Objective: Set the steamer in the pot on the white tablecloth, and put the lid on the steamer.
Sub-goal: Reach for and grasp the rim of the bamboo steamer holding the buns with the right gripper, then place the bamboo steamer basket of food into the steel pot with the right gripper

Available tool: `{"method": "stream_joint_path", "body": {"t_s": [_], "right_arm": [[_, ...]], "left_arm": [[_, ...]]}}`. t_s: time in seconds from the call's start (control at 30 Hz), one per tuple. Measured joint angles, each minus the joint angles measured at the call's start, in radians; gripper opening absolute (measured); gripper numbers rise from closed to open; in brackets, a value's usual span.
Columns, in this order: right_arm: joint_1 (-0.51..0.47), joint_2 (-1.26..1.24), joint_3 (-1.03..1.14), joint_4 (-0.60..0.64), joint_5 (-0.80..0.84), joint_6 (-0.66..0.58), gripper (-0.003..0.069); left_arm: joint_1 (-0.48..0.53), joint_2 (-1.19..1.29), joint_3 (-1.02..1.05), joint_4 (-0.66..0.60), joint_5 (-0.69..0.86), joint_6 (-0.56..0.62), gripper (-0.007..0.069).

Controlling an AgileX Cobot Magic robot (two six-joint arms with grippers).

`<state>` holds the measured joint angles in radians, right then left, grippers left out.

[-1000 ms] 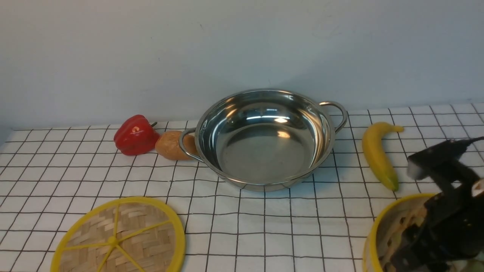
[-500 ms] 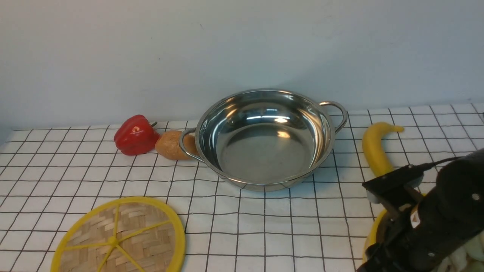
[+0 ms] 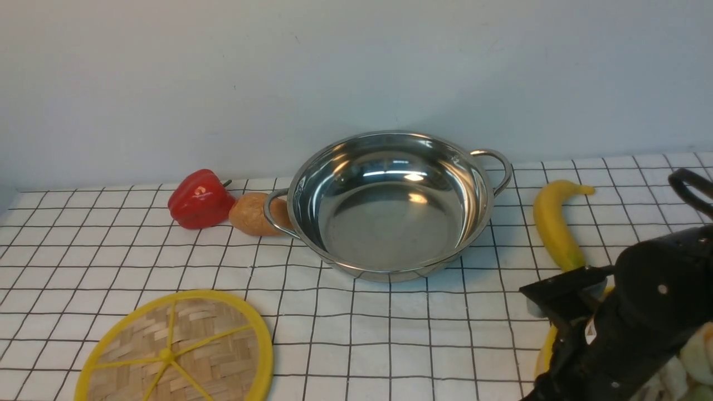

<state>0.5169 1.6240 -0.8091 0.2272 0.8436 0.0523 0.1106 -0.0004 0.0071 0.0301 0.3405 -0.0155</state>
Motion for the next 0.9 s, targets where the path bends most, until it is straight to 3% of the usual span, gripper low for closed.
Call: {"method": "stream_joint_path", "body": {"t_s": [0.03, 0.4, 0.77, 0.83, 0.9], "right_arm": [[0.000, -0.002, 0.000, -0.006, 0.013, 0.002, 0.0083], [0.001, -0.044, -0.032, -0.130, 0.176, 0.007, 0.0058], [0.002, -0.100, -0.313, -0.270, 0.389, -0.022, 0.0060], [0.002, -0.109, -0.387, -0.284, 0.391, -0.052, 0.0060], [0.002, -0.111, -0.496, -0.268, 0.398, -0.166, 0.0060]], "left_arm": [[0.000, 0.000, 0.000, 0.000, 0.000, 0.000, 0.0243], [0.000, 0.000, 0.000, 0.000, 0.000, 0.000, 0.0243], [0.000, 0.000, 0.000, 0.000, 0.000, 0.000, 0.0243], [0.000, 0.000, 0.000, 0.000, 0.000, 0.000, 0.0243], [0.000, 0.000, 0.000, 0.000, 0.000, 0.000, 0.0243]]}}
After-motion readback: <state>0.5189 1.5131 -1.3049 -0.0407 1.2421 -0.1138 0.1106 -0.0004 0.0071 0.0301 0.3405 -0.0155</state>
